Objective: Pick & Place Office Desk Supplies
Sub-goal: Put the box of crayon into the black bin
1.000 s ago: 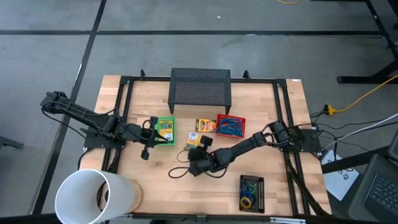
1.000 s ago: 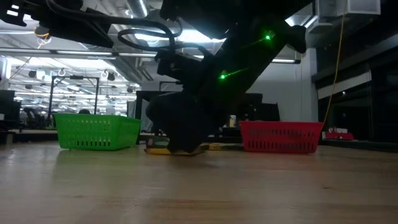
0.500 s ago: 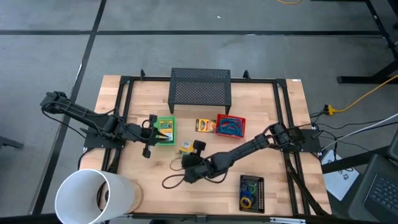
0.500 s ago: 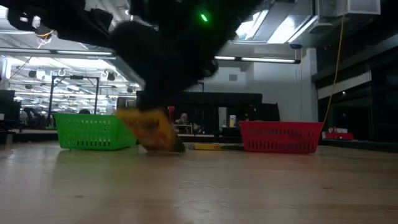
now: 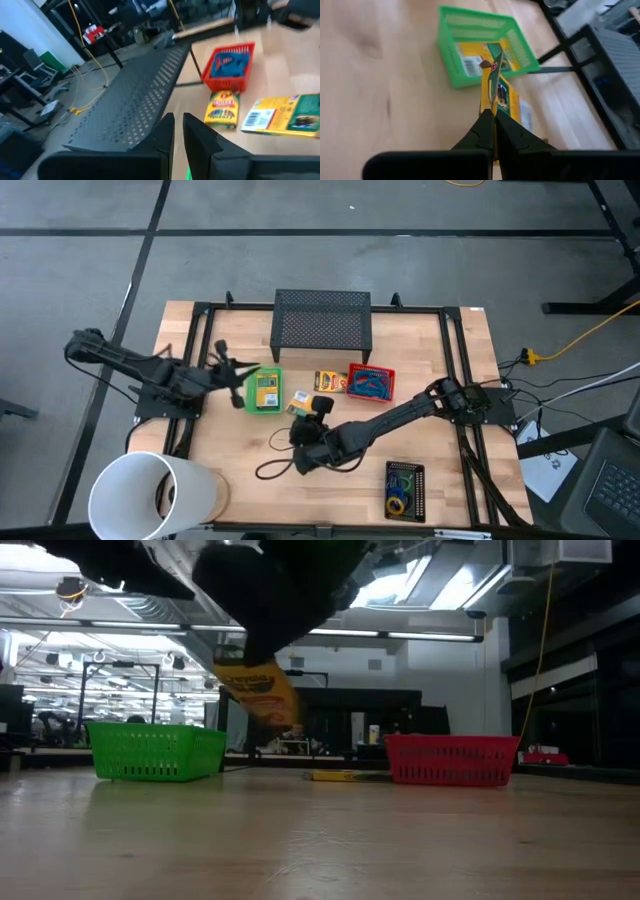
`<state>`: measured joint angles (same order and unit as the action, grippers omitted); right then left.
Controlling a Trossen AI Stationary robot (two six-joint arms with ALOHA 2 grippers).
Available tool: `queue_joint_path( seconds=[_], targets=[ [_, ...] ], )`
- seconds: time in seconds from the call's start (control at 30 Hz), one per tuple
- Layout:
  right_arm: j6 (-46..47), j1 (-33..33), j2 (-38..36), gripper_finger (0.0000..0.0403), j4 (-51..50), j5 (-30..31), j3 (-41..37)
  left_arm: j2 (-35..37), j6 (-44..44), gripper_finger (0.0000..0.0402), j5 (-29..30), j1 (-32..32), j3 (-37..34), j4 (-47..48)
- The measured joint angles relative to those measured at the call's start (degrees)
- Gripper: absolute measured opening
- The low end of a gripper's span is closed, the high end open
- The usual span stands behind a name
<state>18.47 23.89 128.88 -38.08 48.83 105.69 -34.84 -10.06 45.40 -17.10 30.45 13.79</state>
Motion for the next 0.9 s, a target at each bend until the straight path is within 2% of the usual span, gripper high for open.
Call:
queue_joint_path(
  seconds=[0.23, 0.4, 0.6, 0.73, 0.9],
  targets=[
    [-1.6, -2.3, 0.0, 0.0000, -0.2, 1.3, 0.0, 13.2, -0.1, 0.0036, 0.2, 0.0, -4.8, 0.3],
    [-9.6, -5.9, 0.0, 0.0000, 6.9, -0.8, 0.0, 20.7, -1.1, 0.0035, 3.0, 0.0, -7.0, 0.1],
    [-21.9, -11.4, -0.1, 0.0000, 22.8, -11.3, 0.1, 25.8, -1.2, 0.0035, 2.9, 0.0, -8.7, 0.6],
    [-24.4, -14.4, -0.1, 0.0000, 26.6, -17.4, 0.1, 26.5, -1.0, 0.0035, 3.0, 0.0, -8.6, 1.8],
    [-24.5, -16.2, 0.7, 0.0000, 29.7, -29.6, 0.1, 26.5, -0.6, 0.0035, 2.9, 0.0, -8.6, 2.0]
  ],
)
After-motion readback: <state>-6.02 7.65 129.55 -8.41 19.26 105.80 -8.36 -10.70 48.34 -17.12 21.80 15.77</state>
